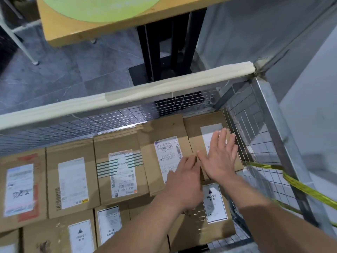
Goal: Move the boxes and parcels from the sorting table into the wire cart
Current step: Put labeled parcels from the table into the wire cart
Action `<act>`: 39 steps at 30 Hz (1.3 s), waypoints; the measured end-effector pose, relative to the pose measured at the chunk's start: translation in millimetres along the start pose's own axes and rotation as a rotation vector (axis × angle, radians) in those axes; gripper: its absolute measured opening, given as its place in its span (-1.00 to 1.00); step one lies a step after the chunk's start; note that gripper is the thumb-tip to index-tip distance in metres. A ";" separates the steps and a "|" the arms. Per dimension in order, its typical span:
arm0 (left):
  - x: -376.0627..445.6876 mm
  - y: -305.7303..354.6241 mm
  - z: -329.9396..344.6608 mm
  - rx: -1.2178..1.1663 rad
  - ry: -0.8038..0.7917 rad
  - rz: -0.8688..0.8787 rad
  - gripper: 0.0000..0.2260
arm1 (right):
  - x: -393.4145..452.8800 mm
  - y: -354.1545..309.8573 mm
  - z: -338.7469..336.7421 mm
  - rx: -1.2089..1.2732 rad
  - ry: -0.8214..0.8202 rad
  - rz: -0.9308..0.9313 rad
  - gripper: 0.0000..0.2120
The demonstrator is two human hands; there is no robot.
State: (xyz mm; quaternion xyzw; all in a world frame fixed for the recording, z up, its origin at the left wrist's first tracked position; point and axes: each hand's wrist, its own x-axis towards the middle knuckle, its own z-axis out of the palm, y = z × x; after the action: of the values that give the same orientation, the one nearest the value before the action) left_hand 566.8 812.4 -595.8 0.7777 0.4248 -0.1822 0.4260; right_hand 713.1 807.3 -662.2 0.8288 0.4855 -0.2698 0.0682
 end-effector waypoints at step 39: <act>-393.8 205.9 -154.7 0.650 0.432 0.527 -0.53 | -511.1 -19.9 -302.3 0.176 0.372 0.182 -0.69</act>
State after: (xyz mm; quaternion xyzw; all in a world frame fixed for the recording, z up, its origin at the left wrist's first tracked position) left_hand 497.3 682.9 -148.8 0.9722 0.2129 -0.0254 0.0940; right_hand 615.8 538.4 -141.4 0.9073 0.3876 -0.1465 -0.0712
